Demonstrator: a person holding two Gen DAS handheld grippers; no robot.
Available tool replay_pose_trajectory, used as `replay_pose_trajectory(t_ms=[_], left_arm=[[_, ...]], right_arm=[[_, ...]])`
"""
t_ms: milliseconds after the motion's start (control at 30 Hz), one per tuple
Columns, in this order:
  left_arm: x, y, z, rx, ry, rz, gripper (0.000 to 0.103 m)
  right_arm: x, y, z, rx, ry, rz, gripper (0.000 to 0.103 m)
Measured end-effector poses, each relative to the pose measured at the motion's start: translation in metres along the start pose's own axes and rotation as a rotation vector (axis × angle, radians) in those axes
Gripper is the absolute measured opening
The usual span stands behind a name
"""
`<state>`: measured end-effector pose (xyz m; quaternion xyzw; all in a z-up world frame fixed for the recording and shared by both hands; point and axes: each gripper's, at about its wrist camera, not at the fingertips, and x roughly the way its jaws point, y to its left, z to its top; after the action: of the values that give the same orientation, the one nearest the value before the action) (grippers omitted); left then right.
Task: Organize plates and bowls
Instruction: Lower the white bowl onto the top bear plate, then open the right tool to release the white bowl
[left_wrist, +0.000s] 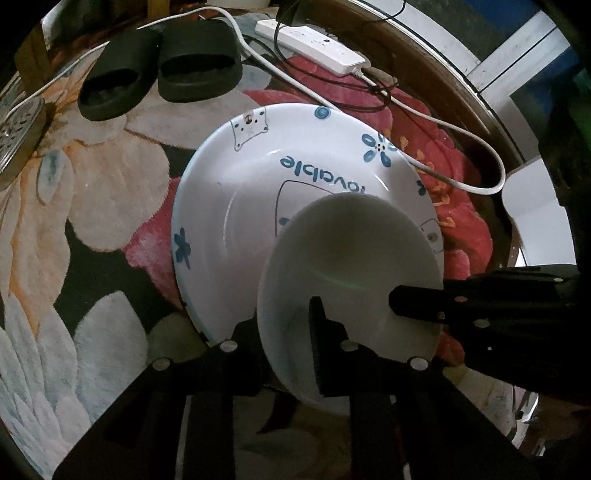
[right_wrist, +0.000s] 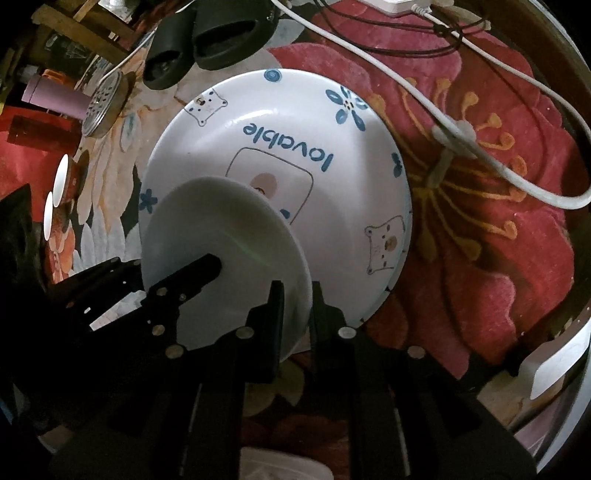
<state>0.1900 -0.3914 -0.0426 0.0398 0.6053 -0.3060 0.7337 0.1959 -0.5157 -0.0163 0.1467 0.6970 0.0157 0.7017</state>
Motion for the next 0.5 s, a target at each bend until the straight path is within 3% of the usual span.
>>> replay_pose_trajectory(t_ms=[133,267,400,500], left_arm=[[-0.001,0.0,0.0,-0.006,0.007,-0.022,0.023],[-0.006,-0.003,0.001,-0.001,-0.002,-0.049,0.043],[-0.018,-0.006,0.002,0.005,-0.033,-0.067,0.051],[-0.025,-0.004,0.004,-0.002,-0.052,-0.076,0.063]], right_arm=[[0.001,0.0,0.001,0.006,0.004,-0.002,0.015],[0.001,-0.001,0.002,0.015,0.004,0.004,0.015],[-0.002,-0.003,0.003,0.023,0.001,0.011,0.015],[-0.004,-0.004,0.004,0.036,-0.003,0.018,0.015]])
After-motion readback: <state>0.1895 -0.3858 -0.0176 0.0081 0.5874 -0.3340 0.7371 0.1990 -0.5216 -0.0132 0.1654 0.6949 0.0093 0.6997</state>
